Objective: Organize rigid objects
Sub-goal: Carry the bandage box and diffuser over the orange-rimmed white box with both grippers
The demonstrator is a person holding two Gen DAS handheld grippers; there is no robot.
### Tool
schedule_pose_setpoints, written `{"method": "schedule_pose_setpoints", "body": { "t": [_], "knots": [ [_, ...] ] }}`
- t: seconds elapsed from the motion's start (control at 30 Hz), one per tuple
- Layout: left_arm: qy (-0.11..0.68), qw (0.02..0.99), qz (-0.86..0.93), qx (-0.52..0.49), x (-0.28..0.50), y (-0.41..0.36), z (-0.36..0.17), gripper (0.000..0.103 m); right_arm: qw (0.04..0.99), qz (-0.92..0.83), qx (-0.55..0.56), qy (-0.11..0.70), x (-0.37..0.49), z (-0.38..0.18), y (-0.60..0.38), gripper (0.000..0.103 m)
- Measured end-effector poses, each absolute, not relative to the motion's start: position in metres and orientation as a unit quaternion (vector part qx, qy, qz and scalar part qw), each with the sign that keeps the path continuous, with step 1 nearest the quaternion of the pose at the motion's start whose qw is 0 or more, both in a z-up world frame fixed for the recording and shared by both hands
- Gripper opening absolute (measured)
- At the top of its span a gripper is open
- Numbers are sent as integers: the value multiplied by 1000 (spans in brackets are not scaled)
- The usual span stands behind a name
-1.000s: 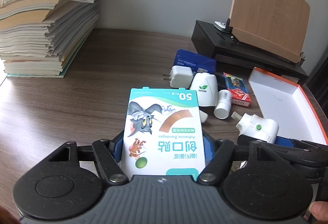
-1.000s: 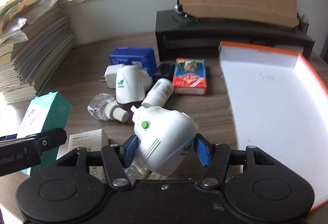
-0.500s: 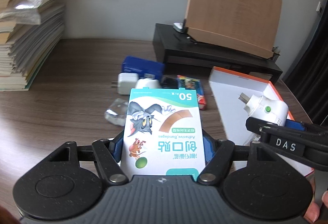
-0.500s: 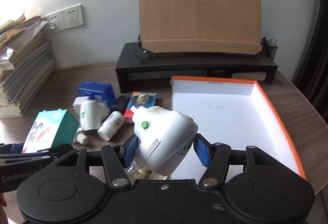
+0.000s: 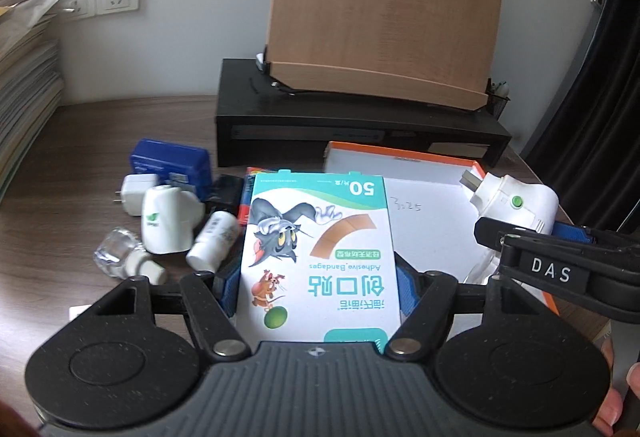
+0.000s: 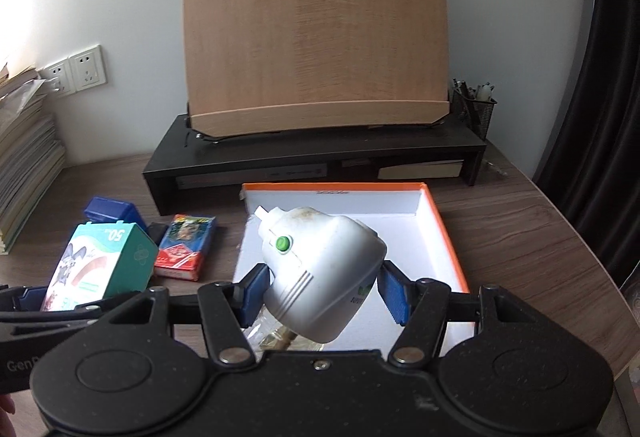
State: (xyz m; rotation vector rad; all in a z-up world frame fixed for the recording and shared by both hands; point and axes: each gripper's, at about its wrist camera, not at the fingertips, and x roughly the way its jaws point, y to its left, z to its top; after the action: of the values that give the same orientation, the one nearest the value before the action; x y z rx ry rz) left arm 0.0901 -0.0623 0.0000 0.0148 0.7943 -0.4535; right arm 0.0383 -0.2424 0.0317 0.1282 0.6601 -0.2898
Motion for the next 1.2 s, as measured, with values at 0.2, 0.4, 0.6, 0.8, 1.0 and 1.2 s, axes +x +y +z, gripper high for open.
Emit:
{"method": "schedule_pose_setpoints", "body": {
  "t": [0.2, 0.4, 0.6, 0.8, 1.0, 1.2],
  "knots": [
    [386, 895, -226, 10, 93, -95, -3, 72, 933, -145, 60, 323, 41, 30, -272, 72],
    [392, 891, -230, 13, 94, -119, -8, 72, 932, -148, 62, 325, 41, 27, -297, 72],
    [403, 885, -232, 22, 95, -136, -11, 72, 929, -150, 65, 331, 42, 27, -317, 72],
    [401, 886, -229, 31, 97, -148, -10, 72, 930, -146, 73, 328, 44, 26, -329, 72],
    [403, 887, -222, 34, 102, -156, -15, 72, 929, -139, 76, 334, 49, 17, -335, 72],
    [405, 888, -216, 32, 110, -162, -21, 72, 929, -137, 74, 336, 61, 13, -342, 72]
  ]
}}
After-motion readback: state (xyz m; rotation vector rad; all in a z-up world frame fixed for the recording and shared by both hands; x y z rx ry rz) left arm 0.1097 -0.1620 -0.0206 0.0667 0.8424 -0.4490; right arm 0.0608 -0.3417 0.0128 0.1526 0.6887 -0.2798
